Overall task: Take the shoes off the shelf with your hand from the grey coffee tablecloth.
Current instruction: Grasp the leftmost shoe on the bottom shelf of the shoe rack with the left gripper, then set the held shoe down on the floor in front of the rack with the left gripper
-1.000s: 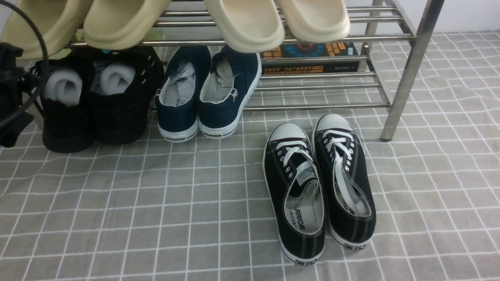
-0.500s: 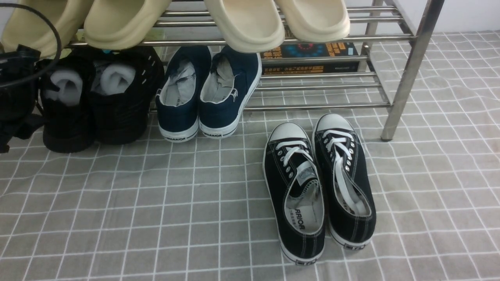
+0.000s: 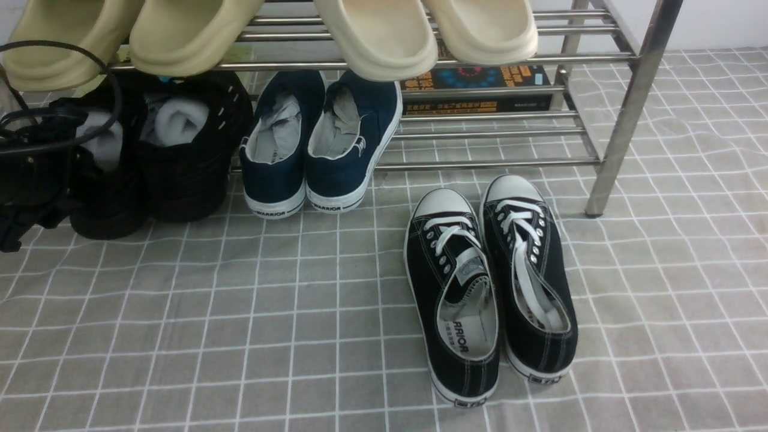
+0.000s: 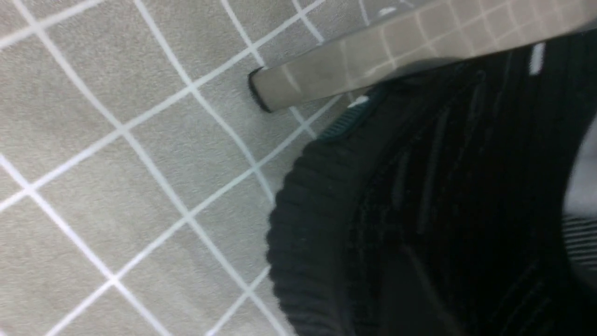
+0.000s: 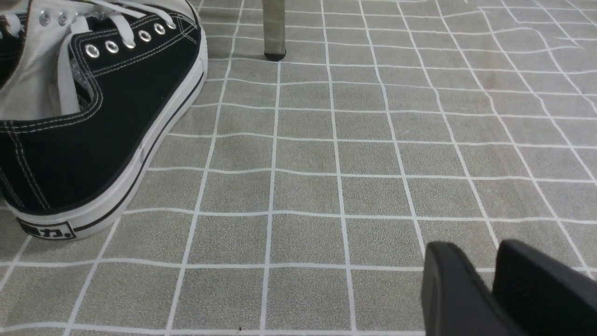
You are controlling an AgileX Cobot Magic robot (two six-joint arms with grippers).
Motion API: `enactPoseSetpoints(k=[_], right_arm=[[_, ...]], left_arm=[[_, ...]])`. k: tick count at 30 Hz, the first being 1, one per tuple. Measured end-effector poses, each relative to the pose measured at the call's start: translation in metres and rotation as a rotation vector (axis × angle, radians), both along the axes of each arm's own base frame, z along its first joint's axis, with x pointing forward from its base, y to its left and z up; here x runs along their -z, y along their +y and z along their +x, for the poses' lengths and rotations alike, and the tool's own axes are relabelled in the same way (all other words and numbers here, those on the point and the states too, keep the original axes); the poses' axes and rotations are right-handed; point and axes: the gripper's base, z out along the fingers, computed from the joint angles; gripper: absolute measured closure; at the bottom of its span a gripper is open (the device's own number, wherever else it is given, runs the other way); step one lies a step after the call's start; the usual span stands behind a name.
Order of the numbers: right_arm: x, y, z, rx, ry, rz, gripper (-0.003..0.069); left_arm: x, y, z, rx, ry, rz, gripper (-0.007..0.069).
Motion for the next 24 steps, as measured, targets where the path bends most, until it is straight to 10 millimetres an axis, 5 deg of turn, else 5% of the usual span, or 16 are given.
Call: enactPoseSetpoints(k=[5, 10, 16, 24], right_arm=[[0.000, 0.000, 0.000, 0.000, 0.000, 0.000, 0.0483], [0.000, 0.000, 0.000, 0.000, 0.000, 0.000, 0.0480], [0.000, 0.000, 0.000, 0.000, 0.000, 0.000, 0.0478], [0.000, 0.000, 0.000, 0.000, 0.000, -0.001, 0.0466]], left_arm=[[0.002, -0.001, -0.002, 0.019, 0.035, -0.009, 0.0596], [0.001, -0.004, -0.009, 0.061, 0.091, -0.004, 0.0612], [-0.024, -0.004, -0.032, 0.082, 0.137, 0.076, 0.0612], [-0.046, 0.007, -0.077, -0.023, 0.315, 0.231, 0.0608]])
